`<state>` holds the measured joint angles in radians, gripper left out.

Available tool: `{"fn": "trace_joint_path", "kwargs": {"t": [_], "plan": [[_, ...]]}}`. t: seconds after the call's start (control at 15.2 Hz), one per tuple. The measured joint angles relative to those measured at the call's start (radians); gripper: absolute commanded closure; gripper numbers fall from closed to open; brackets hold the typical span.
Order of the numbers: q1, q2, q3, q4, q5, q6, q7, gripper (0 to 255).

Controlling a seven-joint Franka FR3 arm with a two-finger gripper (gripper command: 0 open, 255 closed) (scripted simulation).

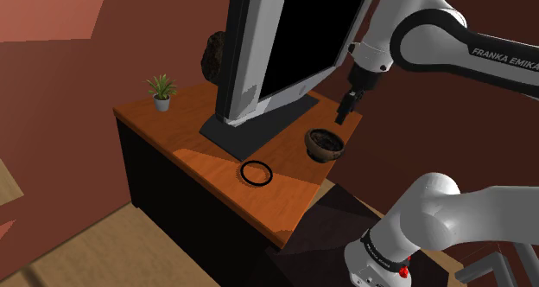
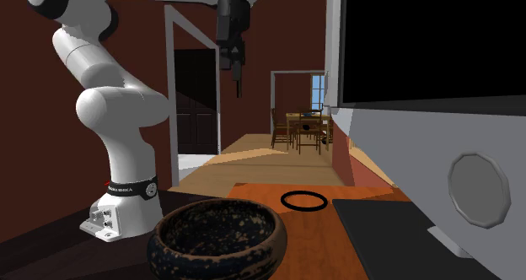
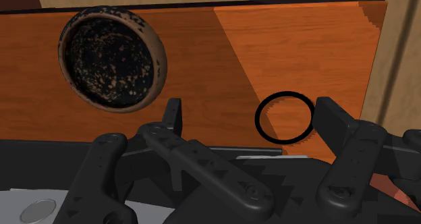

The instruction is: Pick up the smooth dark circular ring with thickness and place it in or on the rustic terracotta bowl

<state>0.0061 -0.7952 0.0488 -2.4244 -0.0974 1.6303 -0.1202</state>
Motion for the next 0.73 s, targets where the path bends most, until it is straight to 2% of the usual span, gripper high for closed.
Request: {"fn": "trace_joint_path", "kwargs": {"t": [0.2,0.73], "plan": [[0.003,0.021,0.003,-0.021,0.007,0.040,0.009,0],[0.016,0.204,0.016,-0.125,0.034,0.327,0.047,0]]}}
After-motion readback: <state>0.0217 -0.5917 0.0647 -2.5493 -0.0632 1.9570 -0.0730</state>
